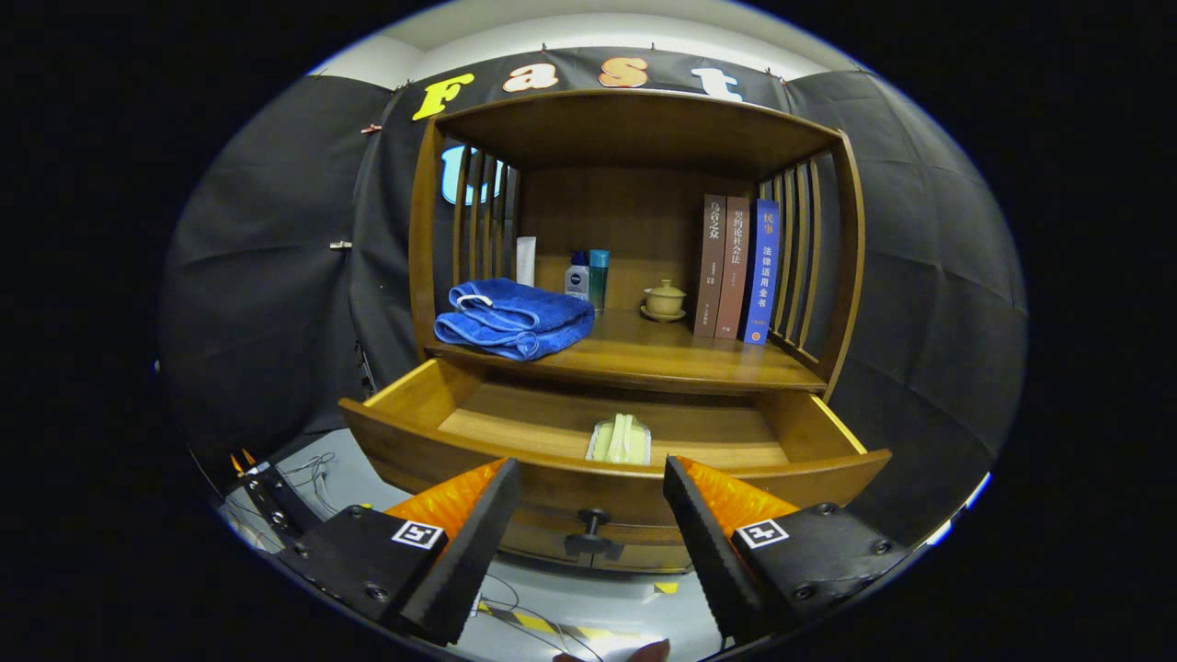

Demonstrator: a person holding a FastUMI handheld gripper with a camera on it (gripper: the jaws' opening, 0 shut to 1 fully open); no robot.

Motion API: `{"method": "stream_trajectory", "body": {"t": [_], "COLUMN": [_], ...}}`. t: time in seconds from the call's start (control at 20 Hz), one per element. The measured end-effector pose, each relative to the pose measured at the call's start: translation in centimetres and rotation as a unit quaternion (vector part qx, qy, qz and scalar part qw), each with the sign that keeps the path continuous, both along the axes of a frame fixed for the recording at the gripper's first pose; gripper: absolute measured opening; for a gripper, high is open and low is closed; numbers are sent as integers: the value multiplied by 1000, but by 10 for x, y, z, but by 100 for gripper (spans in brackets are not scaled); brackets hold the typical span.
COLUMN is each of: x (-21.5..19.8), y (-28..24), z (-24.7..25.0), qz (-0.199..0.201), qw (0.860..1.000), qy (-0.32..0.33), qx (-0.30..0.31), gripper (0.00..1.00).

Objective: Pull open the drawer, take out the items inside it, and place them on the countertop above the cabinet.

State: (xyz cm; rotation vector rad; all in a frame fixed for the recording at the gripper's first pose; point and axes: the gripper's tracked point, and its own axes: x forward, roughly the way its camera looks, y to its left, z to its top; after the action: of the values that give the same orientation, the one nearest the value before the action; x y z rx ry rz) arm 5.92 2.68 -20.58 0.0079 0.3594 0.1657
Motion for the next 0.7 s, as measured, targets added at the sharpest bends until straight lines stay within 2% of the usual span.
{"method": "stream_trajectory", "body": {"t": [0.15, 0.3, 0.55, 0.7], "x": [24, 47, 89, 106], "y": [-6, -10, -10, -10], "z": [23, 20, -11, -46], "qz": [11, 23, 24, 15], "qw": [1000, 996, 983, 970], "qy": [27, 88, 180, 240], "qx": [-8, -20, -25, -23], "gripper": [100, 100, 100, 100]}}
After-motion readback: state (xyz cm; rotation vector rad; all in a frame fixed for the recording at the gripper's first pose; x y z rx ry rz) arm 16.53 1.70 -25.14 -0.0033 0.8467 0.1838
